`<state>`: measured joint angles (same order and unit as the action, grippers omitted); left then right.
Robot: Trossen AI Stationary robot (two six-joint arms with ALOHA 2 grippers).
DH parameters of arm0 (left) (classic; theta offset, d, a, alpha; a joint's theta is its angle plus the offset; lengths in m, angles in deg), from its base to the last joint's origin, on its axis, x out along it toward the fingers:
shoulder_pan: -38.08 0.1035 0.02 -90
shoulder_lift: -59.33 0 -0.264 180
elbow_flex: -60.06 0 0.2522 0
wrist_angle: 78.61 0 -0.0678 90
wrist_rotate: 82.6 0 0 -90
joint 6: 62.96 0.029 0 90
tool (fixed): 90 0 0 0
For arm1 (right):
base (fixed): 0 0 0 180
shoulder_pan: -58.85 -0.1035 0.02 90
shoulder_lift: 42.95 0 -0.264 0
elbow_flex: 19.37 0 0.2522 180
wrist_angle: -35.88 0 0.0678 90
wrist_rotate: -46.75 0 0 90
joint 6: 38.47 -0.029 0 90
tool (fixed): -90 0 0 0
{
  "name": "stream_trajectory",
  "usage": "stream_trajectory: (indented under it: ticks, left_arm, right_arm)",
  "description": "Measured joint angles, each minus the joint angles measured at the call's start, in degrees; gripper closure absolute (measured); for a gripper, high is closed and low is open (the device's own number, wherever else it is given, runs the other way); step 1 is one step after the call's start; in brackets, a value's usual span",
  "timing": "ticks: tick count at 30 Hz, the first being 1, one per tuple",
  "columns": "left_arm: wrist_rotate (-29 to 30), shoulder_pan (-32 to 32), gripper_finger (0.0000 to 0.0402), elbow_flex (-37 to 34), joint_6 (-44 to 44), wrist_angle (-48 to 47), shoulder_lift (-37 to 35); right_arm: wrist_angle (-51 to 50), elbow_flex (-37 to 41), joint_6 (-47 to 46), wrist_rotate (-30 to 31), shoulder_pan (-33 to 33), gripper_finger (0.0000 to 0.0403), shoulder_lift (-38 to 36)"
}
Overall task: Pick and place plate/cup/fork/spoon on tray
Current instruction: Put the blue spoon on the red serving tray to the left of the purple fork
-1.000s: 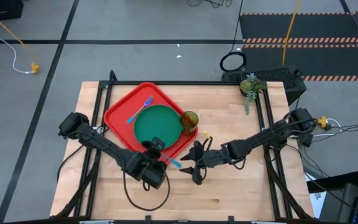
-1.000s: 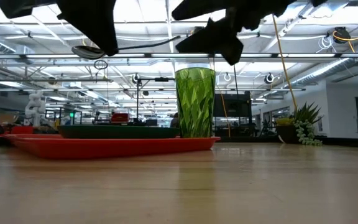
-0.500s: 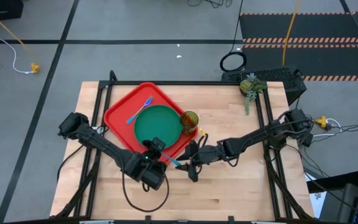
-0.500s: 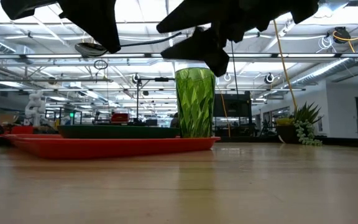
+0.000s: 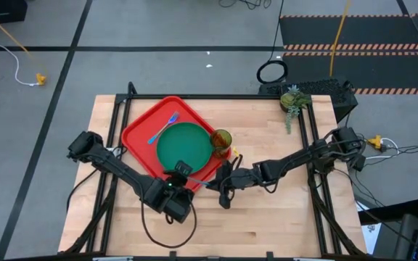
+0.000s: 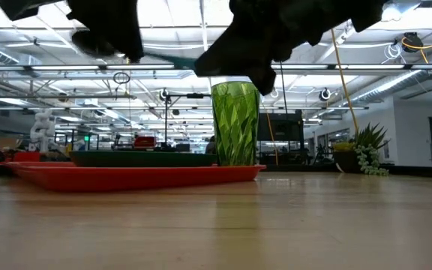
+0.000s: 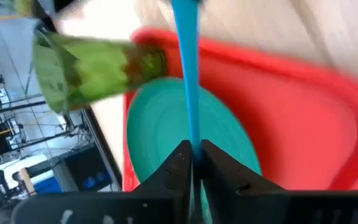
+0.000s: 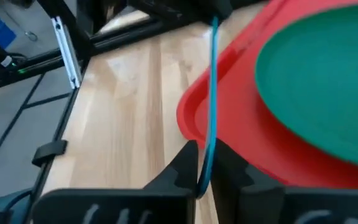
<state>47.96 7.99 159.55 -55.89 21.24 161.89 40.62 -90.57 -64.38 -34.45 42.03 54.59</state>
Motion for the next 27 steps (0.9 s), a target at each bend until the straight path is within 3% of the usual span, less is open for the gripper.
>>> stream_trajectory:
  ticks: [5, 11, 15, 19, 23, 27]
  left_arm:
    - [1.72, 0.18, 0.0337, 0.0, -4.3, 1.61, 0.02]
    - [5.83, -0.68, 0.0309, 1.18, -11.51, 1.96, 0.02]
    - [15.19, -2.75, 0.0294, 5.43, -12.58, 2.25, 0.02]
    - [22.85, -4.62, 0.028, 11.34, -7.29, 2.63, 0.16]
    - [24.63, -4.91, 0.0265, 16.5, -6.82, 2.68, 0.24]
    - [26.22, -5.0, 0.0254, 19.14, -11.26, 3.42, 0.34]
  right_arm:
    - [1.86, -0.25, 2.33, 0.37, 0.01, 0.0401, -0.62]
    - [-1.32, -0.25, 5.64, 5.59, -1.1, 0.0402, -6.05]
    - [-5.33, -0.25, 7.46, 8.48, -1.89, 0.0402, -10.55]
    - [-7.14, -0.47, 7.99, 9.03, -2.07, 0.0402, -13.37]
    - [-7.01, -0.64, 9.35, 9.68, -2.85, 0.0402, -15.05]
    - [-9.46, -0.58, 12.51, 14.71, -4.68, 0.0403, -18.8]
